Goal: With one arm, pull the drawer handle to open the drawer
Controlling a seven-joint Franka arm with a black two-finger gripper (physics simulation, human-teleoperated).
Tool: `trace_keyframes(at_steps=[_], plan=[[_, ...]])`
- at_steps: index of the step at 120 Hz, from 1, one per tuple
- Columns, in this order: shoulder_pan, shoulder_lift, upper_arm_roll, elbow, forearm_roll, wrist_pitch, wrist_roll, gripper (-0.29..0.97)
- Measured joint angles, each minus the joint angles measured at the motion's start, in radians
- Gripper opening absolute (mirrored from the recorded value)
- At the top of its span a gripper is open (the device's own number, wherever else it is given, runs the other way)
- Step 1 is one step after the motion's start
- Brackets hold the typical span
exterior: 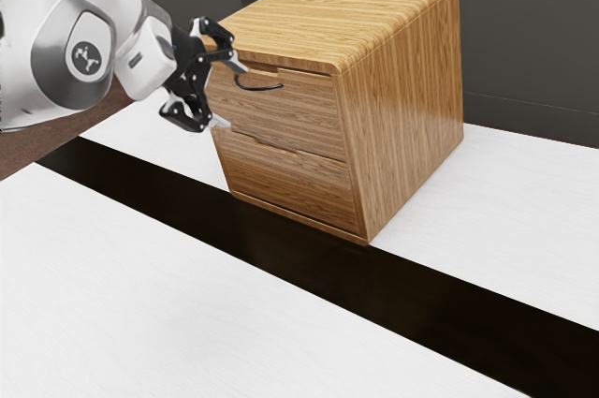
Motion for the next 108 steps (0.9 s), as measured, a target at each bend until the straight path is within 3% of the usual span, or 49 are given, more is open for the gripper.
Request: trace_keyframes(at_steps=[18,37,87,95,108], plan=[[0.003,0.034,-0.002,0.031,-0.001,0.031,0.070,0.31],[-0.004,0.079,-0.005,0.054,0.000,0.046,0.125,0.19],[0.001,0.170,-0.012,0.090,0.016,0.064,0.220,0.12],[-0.007,0.180,-0.007,0.090,0.017,0.067,0.232,0.20],[-0.001,0.175,-0.003,0.092,0.019,0.067,0.246,0.13]])
